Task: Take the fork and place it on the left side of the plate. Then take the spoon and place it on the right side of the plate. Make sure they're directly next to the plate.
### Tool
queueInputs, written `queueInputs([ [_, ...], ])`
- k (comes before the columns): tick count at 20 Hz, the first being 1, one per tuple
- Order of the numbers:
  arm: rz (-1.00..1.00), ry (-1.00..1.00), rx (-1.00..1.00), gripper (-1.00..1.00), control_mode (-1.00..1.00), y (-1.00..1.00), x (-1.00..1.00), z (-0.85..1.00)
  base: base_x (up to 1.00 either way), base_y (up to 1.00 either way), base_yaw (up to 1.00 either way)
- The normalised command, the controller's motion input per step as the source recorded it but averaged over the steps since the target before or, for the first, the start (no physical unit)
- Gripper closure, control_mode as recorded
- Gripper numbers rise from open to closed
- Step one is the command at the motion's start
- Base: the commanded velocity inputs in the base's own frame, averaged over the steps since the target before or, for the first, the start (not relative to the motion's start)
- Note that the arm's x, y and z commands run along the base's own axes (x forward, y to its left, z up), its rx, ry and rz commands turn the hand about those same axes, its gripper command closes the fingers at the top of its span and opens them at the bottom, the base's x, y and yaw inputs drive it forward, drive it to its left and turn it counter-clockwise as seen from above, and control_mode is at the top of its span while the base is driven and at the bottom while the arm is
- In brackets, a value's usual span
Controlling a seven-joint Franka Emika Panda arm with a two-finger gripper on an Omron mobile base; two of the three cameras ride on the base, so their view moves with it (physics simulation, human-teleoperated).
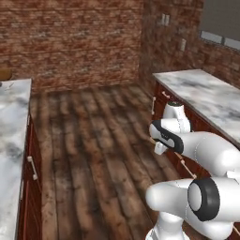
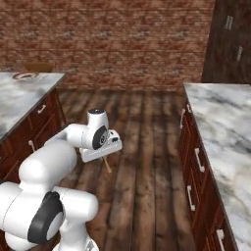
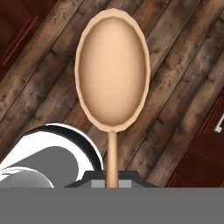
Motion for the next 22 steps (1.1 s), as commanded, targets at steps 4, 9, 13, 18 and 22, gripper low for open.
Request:
queueInputs([
  [4,0.00,0.00,0.00,1.00,1.00,0.00,0.00,0.00,1.00,0.00,0.08],
  [9,0.00,0.00,0.00,1.00,1.00,0.00,0.00,0.00,1.00,0.00,0.08],
  [13,0.00,0.00,0.00,1.00,1.00,0.00,0.00,0.00,1.00,0.00,0.08],
  [18,0.00,0.00,0.00,1.00,1.00,0.00,0.00,0.00,1.00,0.00,0.09],
  [22,0.00,0.00,0.00,1.00,1.00,0.00,0.00,0.00,1.00,0.00,0.09],
])
